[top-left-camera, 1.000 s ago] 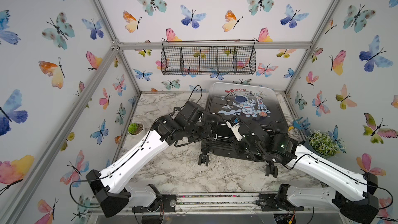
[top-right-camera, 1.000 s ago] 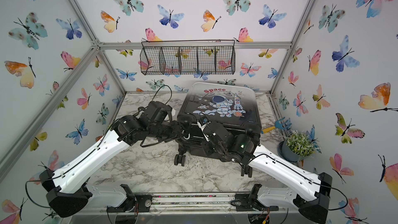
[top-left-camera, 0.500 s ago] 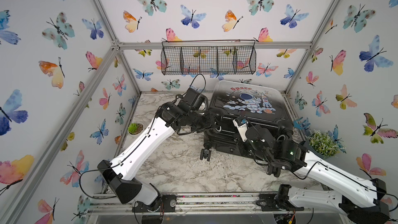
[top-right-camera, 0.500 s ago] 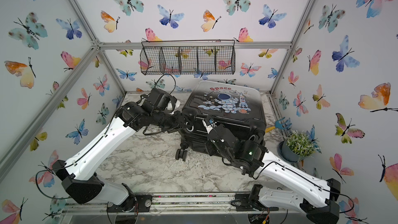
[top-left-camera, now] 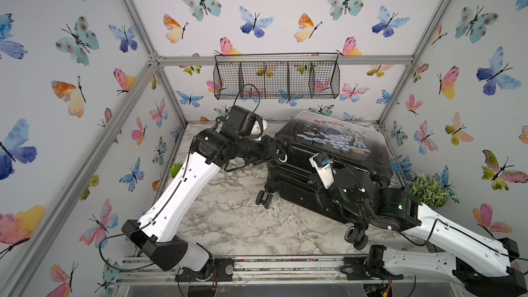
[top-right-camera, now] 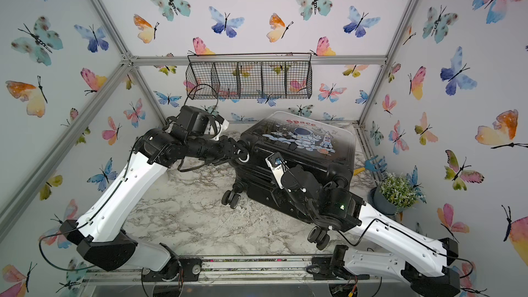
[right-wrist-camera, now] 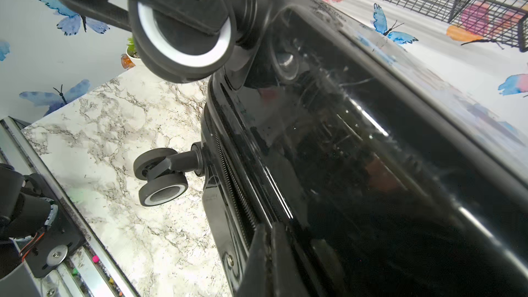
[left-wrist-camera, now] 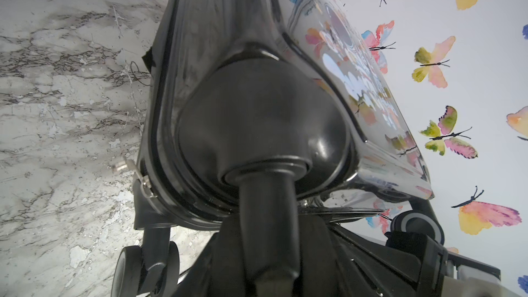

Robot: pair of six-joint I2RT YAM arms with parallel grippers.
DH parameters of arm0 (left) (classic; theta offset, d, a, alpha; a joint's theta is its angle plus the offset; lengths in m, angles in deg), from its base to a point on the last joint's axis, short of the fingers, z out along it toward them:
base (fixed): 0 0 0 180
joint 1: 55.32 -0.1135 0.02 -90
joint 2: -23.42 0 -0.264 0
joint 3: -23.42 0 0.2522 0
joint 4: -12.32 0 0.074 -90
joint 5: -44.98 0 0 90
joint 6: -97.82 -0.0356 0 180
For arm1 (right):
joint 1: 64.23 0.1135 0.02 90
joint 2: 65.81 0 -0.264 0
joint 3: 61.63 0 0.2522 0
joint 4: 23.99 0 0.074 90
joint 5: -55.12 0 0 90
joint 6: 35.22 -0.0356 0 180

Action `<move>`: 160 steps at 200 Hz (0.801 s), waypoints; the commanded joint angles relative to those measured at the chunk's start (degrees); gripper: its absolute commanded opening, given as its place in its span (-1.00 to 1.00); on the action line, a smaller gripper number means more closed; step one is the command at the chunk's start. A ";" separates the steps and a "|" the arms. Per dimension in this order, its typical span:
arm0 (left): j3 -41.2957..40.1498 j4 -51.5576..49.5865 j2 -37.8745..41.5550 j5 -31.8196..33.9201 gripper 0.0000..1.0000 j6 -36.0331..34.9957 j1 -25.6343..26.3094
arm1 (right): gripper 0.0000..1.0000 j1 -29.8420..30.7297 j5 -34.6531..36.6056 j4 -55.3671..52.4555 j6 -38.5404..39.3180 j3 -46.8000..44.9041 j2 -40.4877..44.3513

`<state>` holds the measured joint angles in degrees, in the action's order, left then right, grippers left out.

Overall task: Close the suitcase zippers
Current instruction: Zip the zipper on the suitcase.

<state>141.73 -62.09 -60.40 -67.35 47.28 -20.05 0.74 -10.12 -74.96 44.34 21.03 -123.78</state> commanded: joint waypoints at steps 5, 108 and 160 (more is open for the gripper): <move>-4.05 -0.33 3.76 2.46 -1.00 -4.74 0.03 | -0.95 -1.34 8.50 9.11 3.50 7.27 2.77; -16.26 2.79 0.62 10.86 -1.00 -10.12 7.51 | -0.95 -1.34 -1.74 25.35 -3.26 -9.95 1.08; -18.17 3.75 1.79 9.77 -0.11 -19.95 5.95 | -0.95 -1.34 -4.10 27.94 -3.26 -14.94 2.28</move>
<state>124.69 -58.74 -60.20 -59.39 34.08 -13.69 -0.33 -15.11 -62.39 41.57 2.39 -124.20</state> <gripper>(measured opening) 0.463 0.053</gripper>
